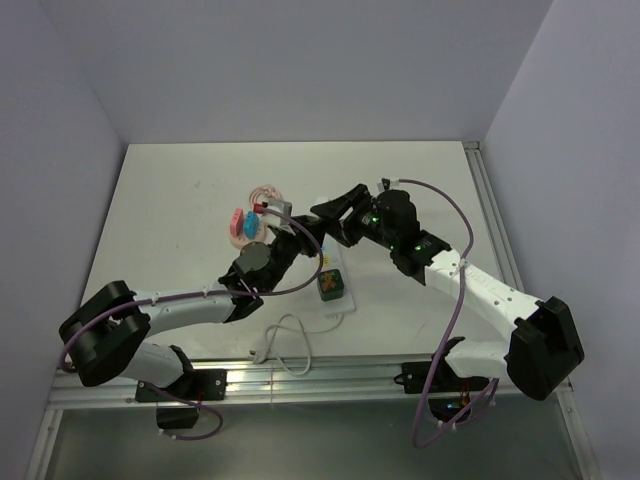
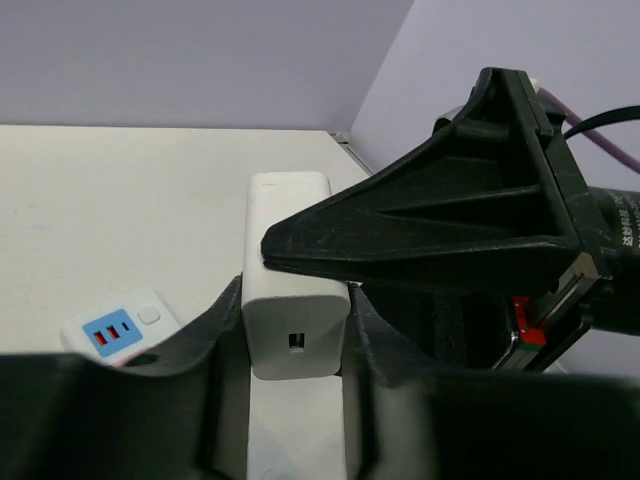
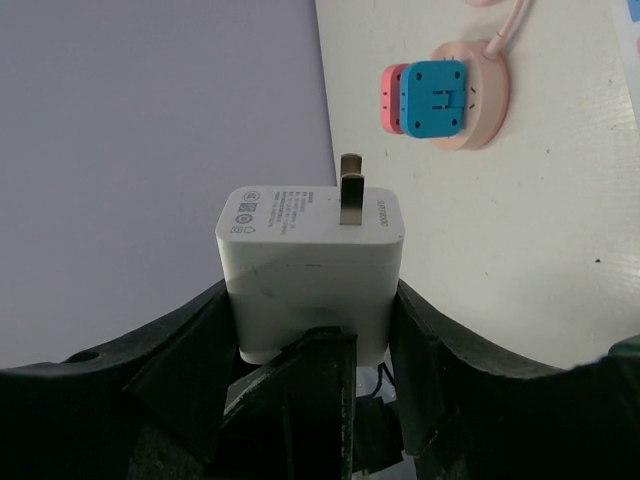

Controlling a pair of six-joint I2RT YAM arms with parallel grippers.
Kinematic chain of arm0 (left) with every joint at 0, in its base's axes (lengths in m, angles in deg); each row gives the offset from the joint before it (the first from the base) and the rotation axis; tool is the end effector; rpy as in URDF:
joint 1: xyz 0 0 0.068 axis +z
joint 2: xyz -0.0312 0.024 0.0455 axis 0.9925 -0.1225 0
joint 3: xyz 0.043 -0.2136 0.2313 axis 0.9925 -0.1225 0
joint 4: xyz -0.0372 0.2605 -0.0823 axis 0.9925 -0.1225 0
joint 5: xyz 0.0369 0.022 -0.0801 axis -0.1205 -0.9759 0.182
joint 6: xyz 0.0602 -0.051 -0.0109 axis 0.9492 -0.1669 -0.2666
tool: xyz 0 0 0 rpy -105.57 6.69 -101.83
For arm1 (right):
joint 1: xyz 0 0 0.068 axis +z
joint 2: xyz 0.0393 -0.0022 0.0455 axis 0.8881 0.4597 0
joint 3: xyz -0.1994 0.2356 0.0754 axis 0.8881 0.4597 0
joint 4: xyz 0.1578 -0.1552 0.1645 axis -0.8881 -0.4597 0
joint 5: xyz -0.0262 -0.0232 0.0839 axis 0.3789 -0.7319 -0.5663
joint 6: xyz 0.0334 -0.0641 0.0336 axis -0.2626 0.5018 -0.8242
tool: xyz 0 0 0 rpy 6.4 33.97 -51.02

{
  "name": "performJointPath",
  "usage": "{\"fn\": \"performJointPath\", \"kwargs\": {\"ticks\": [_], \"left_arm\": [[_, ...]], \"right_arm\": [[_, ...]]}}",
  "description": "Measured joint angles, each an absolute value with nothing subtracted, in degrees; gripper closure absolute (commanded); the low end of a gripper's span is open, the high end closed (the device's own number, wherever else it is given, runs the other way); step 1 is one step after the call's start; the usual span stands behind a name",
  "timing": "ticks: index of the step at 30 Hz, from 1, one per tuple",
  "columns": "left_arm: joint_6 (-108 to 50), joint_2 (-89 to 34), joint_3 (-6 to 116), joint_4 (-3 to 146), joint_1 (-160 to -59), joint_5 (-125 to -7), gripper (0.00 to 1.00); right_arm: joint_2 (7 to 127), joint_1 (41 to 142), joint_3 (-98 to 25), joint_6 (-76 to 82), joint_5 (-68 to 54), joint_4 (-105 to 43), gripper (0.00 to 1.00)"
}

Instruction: Insert the plug

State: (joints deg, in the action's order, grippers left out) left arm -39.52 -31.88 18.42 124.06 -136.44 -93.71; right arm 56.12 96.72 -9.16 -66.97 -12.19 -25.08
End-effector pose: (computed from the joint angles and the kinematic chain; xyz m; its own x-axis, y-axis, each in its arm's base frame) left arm 0.2153 -0.2524 0.3042 -0.1108 -0.4359 -0.8931 0.5616 0.7140 -0.4182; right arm 0.2517 0.1880 0.3236 -0.7523 0.6383 -0.1633 0.0628 0.3162 0.9466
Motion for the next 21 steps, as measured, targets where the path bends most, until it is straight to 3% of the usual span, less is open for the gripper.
{"fn": "performJointPath", "kwargs": {"ticks": [3, 5, 7, 9, 15, 21], "left_arm": [[-38.9, -31.9, 20.3, 121.0, -136.5, -94.2, 1.00], [-38.5, -31.8, 21.3, 119.1, -136.5, -94.4, 1.00], [-38.3, -31.1, 21.3, 118.0, -136.4, -94.3, 1.00], [-38.0, -30.3, 21.3, 116.8, -136.3, -94.6, 1.00], [-37.8, -25.2, 19.9, 109.9, -133.9, -93.1, 1.00], [-46.6, -18.7, 20.2, 96.6, -123.5, -81.3, 1.00]], "right_arm": [[56.1, 96.7, -9.2, -66.8, -11.2, -24.8, 0.41], [56.1, 96.5, -9.2, -66.7, -11.0, -24.6, 0.37], [56.1, 96.4, -9.2, -66.5, -11.5, -24.4, 0.22], [55.9, 96.5, -9.2, -65.8, -12.5, -24.8, 0.14], [53.4, 96.1, -10.1, -61.6, -12.8, -29.3, 0.10], [46.2, 91.3, -9.6, -55.8, -11.7, -33.1, 0.11]]}}
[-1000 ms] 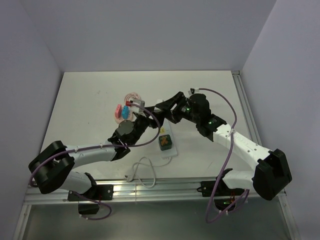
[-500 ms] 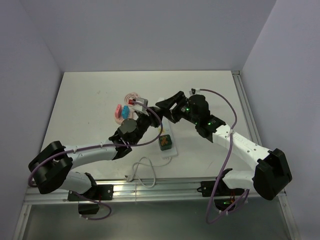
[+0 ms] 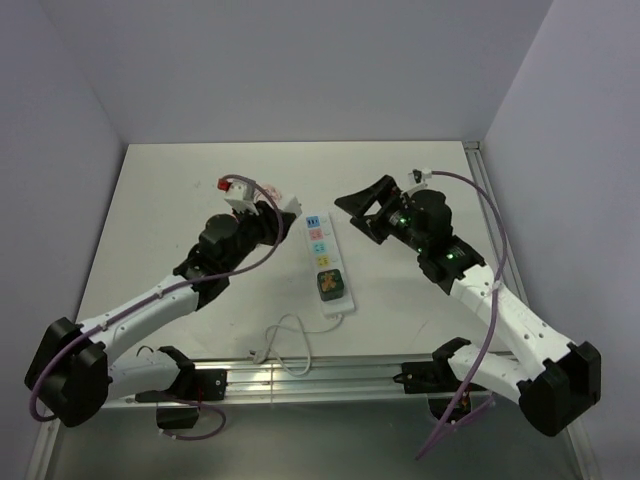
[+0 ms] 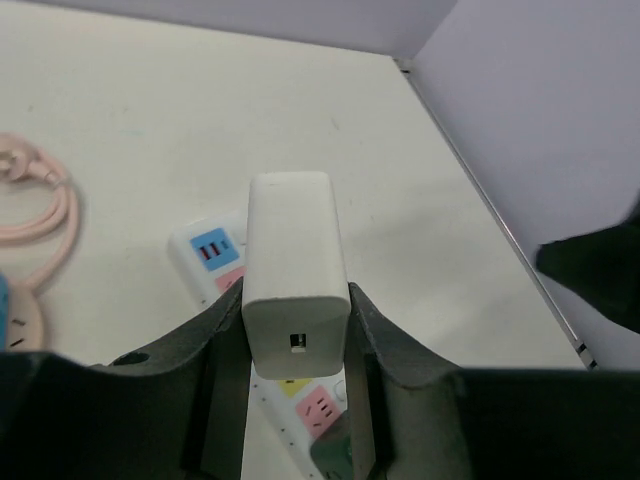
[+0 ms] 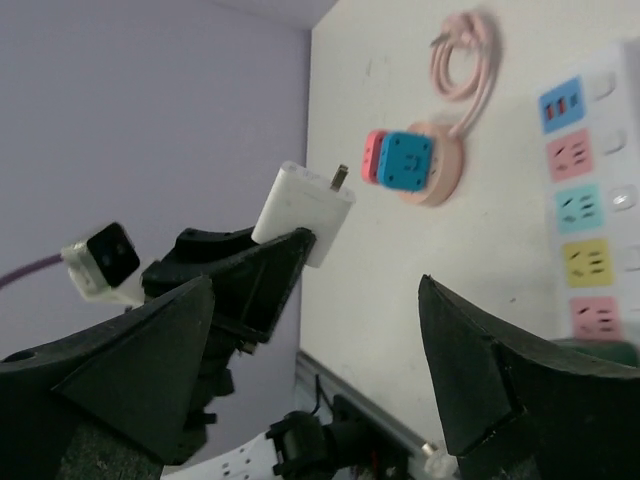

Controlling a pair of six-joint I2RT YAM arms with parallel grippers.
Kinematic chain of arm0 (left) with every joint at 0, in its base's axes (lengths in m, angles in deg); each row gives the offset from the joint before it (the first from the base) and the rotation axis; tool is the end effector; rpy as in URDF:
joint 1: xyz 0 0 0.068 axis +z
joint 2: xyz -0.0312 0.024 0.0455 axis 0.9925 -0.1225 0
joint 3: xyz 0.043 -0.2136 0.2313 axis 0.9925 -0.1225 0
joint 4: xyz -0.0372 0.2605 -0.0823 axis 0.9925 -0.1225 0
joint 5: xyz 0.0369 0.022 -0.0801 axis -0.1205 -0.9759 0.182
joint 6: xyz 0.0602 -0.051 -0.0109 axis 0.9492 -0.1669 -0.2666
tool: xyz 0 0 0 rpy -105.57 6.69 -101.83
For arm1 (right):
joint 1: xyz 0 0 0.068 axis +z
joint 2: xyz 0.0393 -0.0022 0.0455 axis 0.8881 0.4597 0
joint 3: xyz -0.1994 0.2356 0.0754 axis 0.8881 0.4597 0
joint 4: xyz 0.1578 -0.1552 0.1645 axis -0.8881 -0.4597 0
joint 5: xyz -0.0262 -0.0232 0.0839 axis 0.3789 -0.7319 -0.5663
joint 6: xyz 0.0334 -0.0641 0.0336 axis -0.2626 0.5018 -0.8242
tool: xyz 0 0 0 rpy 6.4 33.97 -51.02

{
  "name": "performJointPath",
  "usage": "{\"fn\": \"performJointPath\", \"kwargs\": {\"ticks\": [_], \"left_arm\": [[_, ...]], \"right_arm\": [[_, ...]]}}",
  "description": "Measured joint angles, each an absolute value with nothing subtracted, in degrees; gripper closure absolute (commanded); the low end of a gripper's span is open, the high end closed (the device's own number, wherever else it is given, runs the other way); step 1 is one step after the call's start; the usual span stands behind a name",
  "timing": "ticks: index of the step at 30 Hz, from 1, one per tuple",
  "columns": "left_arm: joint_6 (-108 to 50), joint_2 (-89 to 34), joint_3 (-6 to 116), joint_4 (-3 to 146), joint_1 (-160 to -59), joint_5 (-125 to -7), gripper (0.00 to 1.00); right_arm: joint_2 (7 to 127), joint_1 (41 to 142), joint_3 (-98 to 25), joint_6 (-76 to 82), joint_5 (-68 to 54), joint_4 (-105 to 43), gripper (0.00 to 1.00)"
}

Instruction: Insert the plug

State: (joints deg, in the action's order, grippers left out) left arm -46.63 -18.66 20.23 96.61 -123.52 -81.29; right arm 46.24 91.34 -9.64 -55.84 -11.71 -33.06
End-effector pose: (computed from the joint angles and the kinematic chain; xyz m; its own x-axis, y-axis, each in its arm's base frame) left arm 0.2305 -0.1862 0.3177 -0.2929 -0.3787 -0.8780 0.4695 0.7430 -0.4771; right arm 0.2302 0.1421 0.3550 -0.6756 0.6449 -0.3572 -0.0729 0.4237 0.9029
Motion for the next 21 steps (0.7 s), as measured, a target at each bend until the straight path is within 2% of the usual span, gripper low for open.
{"fn": "performJointPath", "kwargs": {"ticks": [4, 7, 13, 16, 21], "left_arm": [[-50.5, -18.0, 24.5, 85.3, -114.8, -70.0, 0.96], [-51.1, -18.1, 27.6, 81.0, -111.0, -57.0, 0.94], [-54.4, -18.9, 24.8, 87.3, -110.4, -35.7, 0.97], [-55.0, -20.8, 24.5, 87.7, -110.3, -31.5, 1.00], [-52.3, -21.4, 25.8, 82.0, -110.1, -31.4, 1.00]], "right_arm": [[42.0, 88.3, -8.0, -50.8, -10.2, -34.3, 0.11], [41.4, 87.4, -6.4, -47.5, -9.7, -35.2, 0.12], [40.3, 86.7, -0.1, -42.9, -9.8, -35.7, 0.14], [39.0, 86.6, 1.4, -40.6, -9.8, -35.9, 0.14], [36.3, 86.6, 2.6, -35.2, -9.8, -35.7, 0.13]]}}
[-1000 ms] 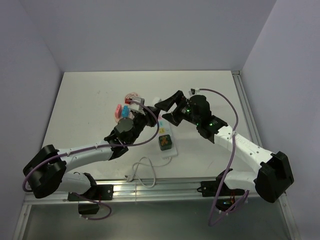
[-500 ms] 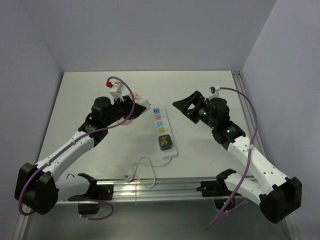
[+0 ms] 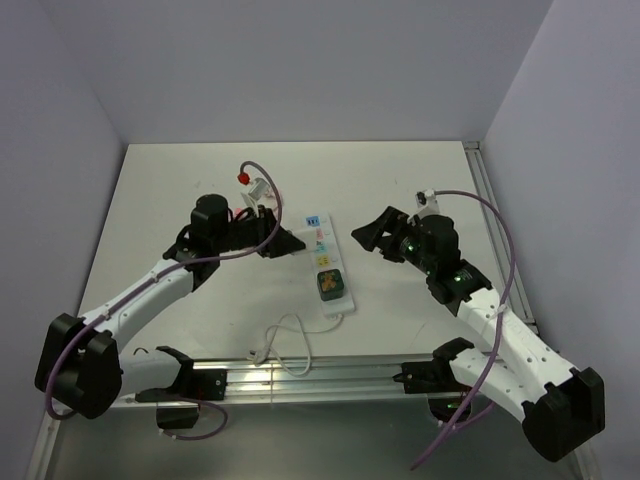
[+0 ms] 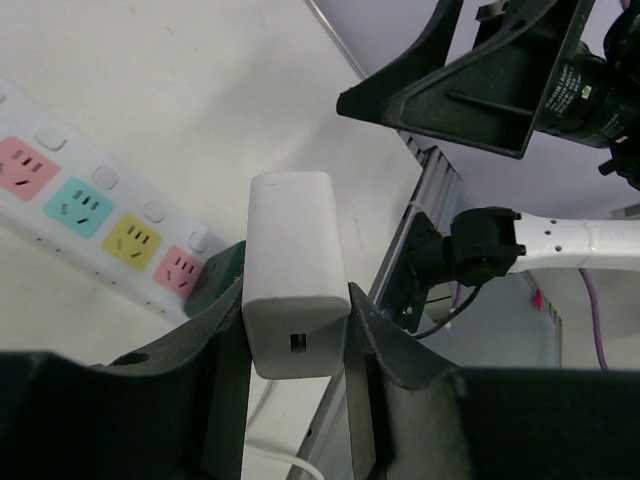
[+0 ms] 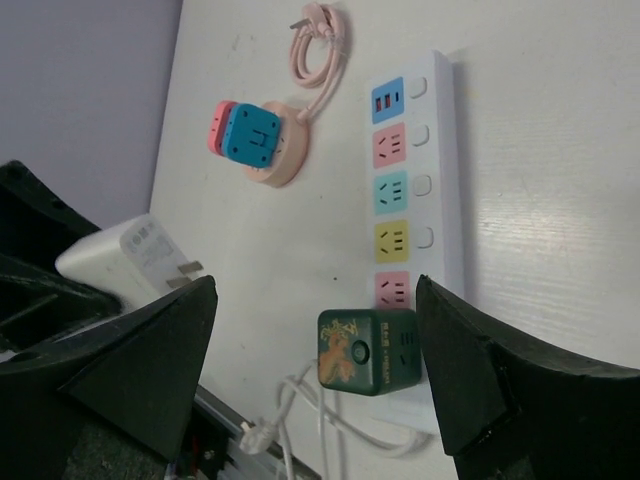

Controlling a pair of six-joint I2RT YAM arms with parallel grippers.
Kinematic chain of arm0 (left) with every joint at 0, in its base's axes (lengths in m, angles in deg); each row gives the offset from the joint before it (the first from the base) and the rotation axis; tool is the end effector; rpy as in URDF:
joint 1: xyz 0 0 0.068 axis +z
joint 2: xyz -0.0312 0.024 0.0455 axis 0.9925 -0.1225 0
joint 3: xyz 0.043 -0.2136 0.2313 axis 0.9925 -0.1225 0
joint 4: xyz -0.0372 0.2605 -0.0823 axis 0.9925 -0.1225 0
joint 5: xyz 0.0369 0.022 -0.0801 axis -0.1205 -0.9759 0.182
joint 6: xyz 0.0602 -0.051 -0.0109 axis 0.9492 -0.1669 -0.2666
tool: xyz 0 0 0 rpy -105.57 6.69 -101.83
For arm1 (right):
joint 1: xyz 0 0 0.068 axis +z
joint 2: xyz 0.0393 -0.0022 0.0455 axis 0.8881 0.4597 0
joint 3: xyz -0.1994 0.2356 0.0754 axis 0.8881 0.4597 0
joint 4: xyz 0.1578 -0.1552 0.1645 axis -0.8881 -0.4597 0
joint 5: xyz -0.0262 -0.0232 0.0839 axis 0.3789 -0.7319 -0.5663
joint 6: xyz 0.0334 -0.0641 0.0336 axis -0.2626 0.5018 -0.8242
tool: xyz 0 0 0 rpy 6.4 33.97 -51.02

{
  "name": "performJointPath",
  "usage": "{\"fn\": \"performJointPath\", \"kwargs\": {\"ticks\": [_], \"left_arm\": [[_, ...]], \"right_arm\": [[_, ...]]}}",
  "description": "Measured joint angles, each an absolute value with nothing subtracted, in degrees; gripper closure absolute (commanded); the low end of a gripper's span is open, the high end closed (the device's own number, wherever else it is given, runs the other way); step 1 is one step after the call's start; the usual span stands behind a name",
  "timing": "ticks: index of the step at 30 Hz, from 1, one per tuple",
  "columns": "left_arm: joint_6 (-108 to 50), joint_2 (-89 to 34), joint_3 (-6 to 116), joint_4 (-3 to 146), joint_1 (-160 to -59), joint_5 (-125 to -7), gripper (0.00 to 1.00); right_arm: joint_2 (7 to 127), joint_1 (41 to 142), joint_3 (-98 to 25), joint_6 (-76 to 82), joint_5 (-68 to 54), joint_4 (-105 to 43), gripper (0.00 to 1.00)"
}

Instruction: Insert the plug

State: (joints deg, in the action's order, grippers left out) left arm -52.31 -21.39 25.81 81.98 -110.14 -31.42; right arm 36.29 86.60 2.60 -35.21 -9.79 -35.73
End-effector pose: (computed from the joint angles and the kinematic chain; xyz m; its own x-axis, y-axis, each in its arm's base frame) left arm 0.2384 -0.1748 0.3115 -0.7002 -0.1071 -0.7058 0.6371 0.3522 -0.6856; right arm 0.1989 0.1014 0.3019 -0.5993 0.4934 -0.6304 -0.1786 0.6852 0.7061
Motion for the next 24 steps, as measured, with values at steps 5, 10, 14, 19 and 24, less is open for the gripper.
{"fn": "performJointPath", "kwargs": {"ticks": [5, 10, 14, 19, 24], "left_arm": [[-45.6, -21.9, 32.6, 72.5, -110.1, -35.7, 1.00], [-36.8, -26.7, 44.4, 62.9, -110.1, -40.2, 1.00], [-29.1, -32.8, 55.1, 53.6, -110.1, -45.3, 0.99], [-17.0, -40.1, 65.2, 44.6, -110.8, -50.0, 1.00], [-9.6, -45.2, 70.5, 38.3, -112.5, -52.8, 1.00]], "right_arm": [[36.1, 86.6, 4.8, -30.9, -9.8, -35.8, 0.13], [37.1, 86.6, 7.3, -28.2, -9.4, -36.3, 0.13], [38.2, 86.6, 7.7, -26.8, -9.6, -36.5, 0.14], [41.4, 86.6, 7.6, -24.8, -9.6, -36.5, 0.20], [49.9, 86.6, 5.9, -23.6, -7.7, -37.0, 0.37]]}}
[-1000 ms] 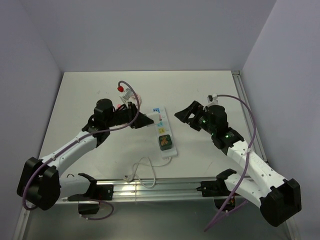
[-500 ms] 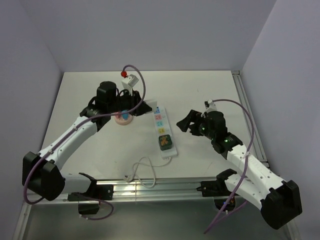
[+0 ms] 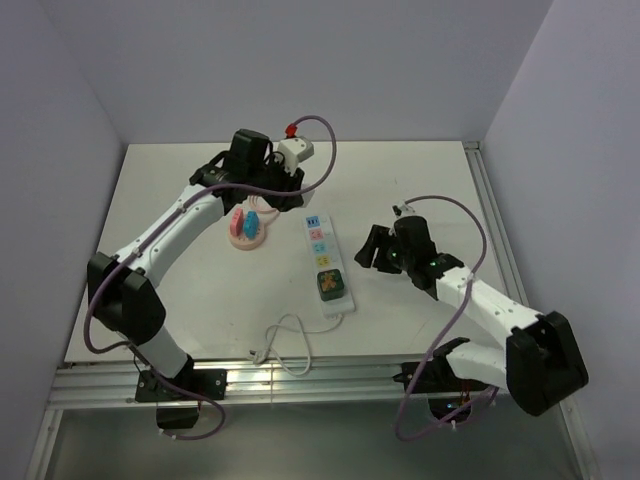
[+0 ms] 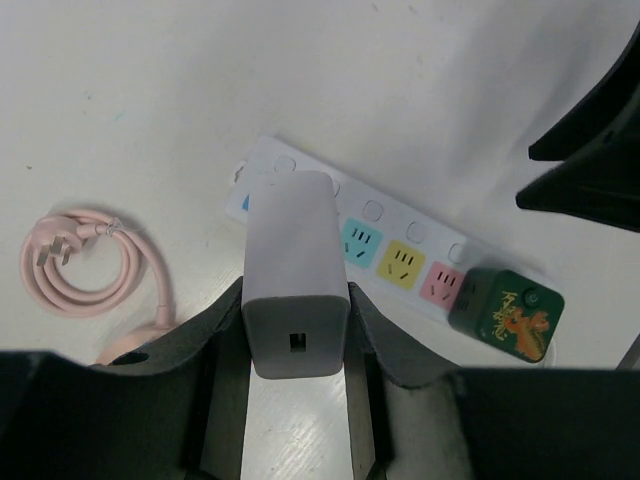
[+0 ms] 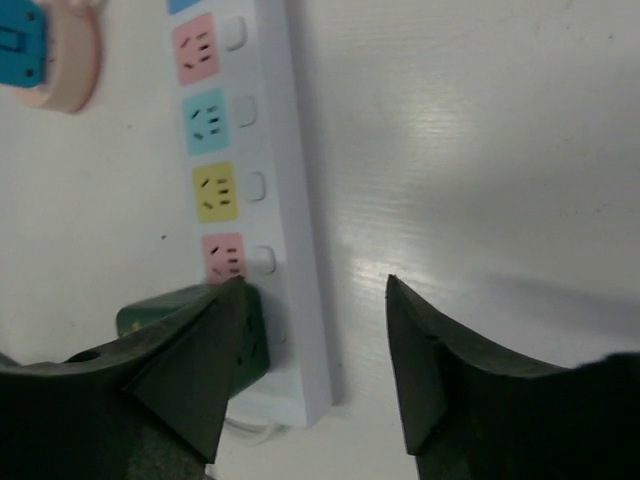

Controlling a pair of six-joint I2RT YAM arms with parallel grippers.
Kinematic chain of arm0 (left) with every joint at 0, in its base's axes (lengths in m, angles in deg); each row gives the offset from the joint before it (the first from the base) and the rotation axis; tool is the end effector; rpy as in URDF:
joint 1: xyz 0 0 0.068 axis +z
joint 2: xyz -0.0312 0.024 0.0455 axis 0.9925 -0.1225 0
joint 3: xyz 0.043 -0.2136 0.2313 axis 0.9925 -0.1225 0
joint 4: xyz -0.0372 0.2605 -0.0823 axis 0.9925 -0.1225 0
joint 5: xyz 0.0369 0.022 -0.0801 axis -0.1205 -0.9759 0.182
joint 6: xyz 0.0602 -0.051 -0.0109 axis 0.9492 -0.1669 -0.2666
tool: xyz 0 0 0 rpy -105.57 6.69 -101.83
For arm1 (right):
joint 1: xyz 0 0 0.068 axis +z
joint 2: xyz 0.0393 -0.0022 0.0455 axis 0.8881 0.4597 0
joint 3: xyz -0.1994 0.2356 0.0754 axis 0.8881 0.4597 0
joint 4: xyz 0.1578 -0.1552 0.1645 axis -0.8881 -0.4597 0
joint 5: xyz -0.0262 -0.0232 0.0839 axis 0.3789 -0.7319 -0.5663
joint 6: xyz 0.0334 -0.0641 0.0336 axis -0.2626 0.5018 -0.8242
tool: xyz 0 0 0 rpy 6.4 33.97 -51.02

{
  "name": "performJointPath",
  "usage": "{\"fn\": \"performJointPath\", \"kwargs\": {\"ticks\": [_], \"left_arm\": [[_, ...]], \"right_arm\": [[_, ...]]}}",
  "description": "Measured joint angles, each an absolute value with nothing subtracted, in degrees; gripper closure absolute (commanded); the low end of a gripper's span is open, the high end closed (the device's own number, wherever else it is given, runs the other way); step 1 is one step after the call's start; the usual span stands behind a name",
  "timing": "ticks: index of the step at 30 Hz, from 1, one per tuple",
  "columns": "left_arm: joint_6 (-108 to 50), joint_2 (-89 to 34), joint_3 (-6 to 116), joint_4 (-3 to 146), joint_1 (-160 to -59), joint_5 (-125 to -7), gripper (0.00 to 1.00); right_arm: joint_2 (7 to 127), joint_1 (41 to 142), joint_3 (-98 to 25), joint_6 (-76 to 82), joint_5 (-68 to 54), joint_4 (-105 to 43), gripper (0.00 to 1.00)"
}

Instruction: Insert the plug

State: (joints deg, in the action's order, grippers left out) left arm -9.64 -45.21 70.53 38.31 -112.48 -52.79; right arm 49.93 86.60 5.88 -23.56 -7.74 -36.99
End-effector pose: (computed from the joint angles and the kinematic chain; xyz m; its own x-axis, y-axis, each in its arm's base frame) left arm 0.3474 -0.2256 0.3747 -0.4150 0.3873 -0.8233 0.7805 0.6166 -0.1034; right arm 0.2257 0.1106 0.2246 -0.7382 0.2649 -0.6204 -0.1174 0.8552 0.5049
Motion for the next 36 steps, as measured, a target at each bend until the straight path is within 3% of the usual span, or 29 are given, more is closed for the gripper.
{"fn": "performJointPath", "kwargs": {"ticks": [1, 4, 10, 25, 36], "left_arm": [[-8.4, -46.4, 71.9, 36.9, -112.7, -53.2, 1.00], [-5.8, -50.0, 75.6, 33.7, -113.5, -54.7, 1.00], [-1.8, -54.6, 79.3, 28.3, -116.4, -60.9, 1.00], [5.4, -55.1, 80.3, 23.4, -118.6, -62.5, 1.00], [4.1, -53.8, 76.8, 20.6, -118.4, -62.0, 1.00]], "right_arm": [[51.9, 86.6, 5.1, -23.5, -7.3, -37.1, 0.38], [59.0, 86.6, 1.2, -23.5, -5.7, -37.3, 0.58], [72.7, 86.6, -7.6, -24.1, -5.2, -37.4, 0.67], [86.9, 91.0, -17.0, -24.4, -9.8, -35.7, 0.66], [87.3, 96.8, -17.8, -24.3, -15.4, -32.9, 0.66]]}}
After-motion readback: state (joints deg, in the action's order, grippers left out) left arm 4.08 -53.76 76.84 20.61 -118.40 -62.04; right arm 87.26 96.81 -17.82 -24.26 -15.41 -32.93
